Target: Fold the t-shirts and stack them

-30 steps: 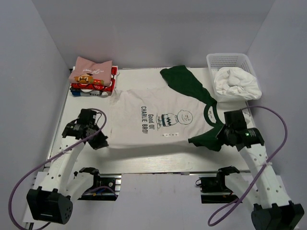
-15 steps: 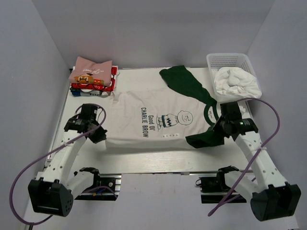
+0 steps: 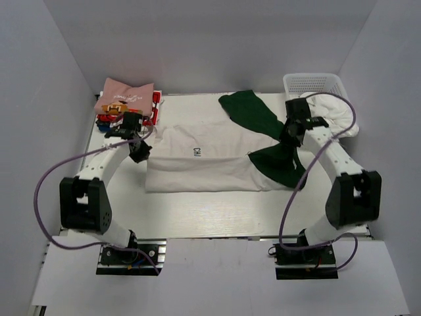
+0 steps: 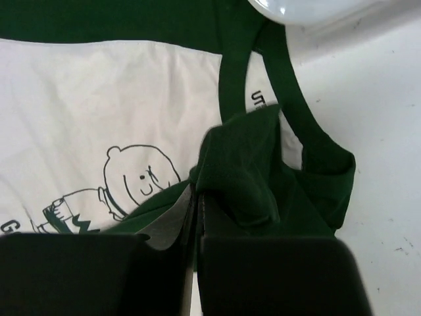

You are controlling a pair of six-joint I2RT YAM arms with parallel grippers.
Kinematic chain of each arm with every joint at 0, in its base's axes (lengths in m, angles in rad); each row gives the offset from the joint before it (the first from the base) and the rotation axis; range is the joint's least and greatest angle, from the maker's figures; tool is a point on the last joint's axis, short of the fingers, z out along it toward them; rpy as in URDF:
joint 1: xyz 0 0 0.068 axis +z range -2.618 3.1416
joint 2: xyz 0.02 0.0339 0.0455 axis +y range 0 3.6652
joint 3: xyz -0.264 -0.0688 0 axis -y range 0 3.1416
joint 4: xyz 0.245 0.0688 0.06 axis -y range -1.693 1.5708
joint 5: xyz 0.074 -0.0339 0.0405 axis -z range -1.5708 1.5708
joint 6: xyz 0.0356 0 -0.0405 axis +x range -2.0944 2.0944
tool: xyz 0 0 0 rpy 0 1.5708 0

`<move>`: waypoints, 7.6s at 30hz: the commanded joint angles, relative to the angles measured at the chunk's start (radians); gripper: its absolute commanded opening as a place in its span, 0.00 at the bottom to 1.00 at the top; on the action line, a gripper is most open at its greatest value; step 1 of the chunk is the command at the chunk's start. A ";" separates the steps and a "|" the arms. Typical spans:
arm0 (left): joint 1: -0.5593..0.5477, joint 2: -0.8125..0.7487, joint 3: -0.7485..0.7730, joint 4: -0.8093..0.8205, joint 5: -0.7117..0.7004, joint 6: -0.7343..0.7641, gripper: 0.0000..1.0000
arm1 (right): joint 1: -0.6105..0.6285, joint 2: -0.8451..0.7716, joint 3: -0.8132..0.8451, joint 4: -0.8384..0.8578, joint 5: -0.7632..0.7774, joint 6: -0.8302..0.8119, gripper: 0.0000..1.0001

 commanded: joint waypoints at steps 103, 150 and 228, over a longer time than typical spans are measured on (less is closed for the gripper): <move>0.058 0.275 0.335 0.032 -0.016 0.148 1.00 | 0.128 0.259 0.295 0.447 -0.071 -0.338 0.90; 0.123 0.472 0.219 0.112 0.163 0.219 0.00 | 0.145 1.009 0.924 0.507 -0.141 -0.460 0.00; 0.049 -0.145 -0.232 0.254 0.372 0.129 1.00 | 0.185 -0.716 -0.690 0.323 0.075 0.042 0.90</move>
